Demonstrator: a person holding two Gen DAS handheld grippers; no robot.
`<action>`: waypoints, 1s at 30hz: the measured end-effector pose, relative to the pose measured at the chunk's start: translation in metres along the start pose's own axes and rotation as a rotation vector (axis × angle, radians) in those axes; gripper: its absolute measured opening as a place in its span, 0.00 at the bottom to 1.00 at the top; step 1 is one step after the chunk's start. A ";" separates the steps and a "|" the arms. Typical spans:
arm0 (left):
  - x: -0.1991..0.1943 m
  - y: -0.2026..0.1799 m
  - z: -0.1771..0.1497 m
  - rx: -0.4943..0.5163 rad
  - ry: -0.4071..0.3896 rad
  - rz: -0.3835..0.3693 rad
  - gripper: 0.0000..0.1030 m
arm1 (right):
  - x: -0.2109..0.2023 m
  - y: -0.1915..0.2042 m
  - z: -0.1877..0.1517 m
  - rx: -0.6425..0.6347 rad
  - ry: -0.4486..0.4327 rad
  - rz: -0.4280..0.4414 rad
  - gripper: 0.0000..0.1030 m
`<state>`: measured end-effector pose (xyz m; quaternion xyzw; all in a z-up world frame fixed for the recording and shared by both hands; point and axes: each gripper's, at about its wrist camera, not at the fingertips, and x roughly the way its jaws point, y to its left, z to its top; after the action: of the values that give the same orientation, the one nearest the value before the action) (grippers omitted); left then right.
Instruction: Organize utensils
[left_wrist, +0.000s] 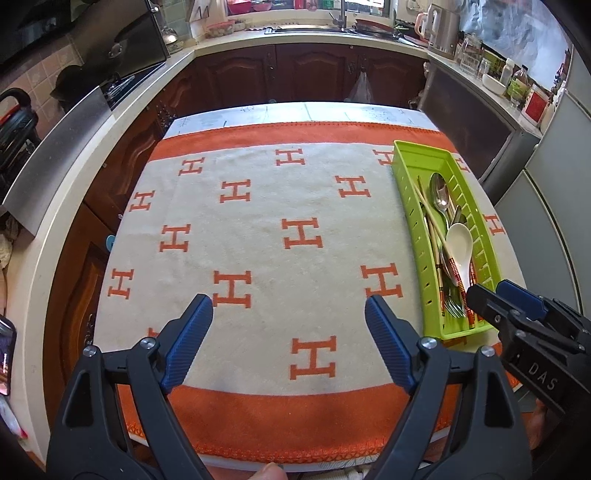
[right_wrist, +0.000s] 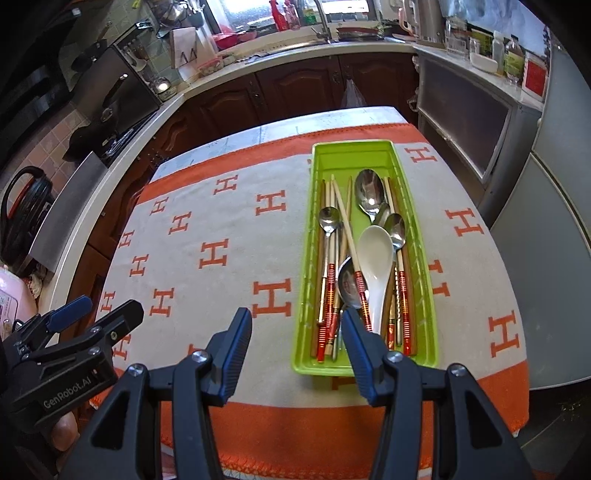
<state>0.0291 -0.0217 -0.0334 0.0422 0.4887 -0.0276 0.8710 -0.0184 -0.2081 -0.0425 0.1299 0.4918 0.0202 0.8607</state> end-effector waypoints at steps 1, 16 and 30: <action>-0.004 0.001 -0.001 -0.002 -0.004 0.003 0.81 | -0.003 0.003 0.000 -0.006 -0.007 -0.002 0.49; -0.043 0.013 -0.009 -0.044 -0.078 0.036 0.81 | -0.047 0.038 0.001 -0.062 -0.107 0.013 0.55; -0.053 0.018 -0.011 -0.057 -0.102 0.047 0.81 | -0.046 0.048 -0.002 -0.079 -0.096 0.021 0.56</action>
<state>-0.0067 -0.0022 0.0070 0.0274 0.4432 0.0045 0.8960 -0.0389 -0.1691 0.0068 0.1016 0.4473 0.0423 0.8876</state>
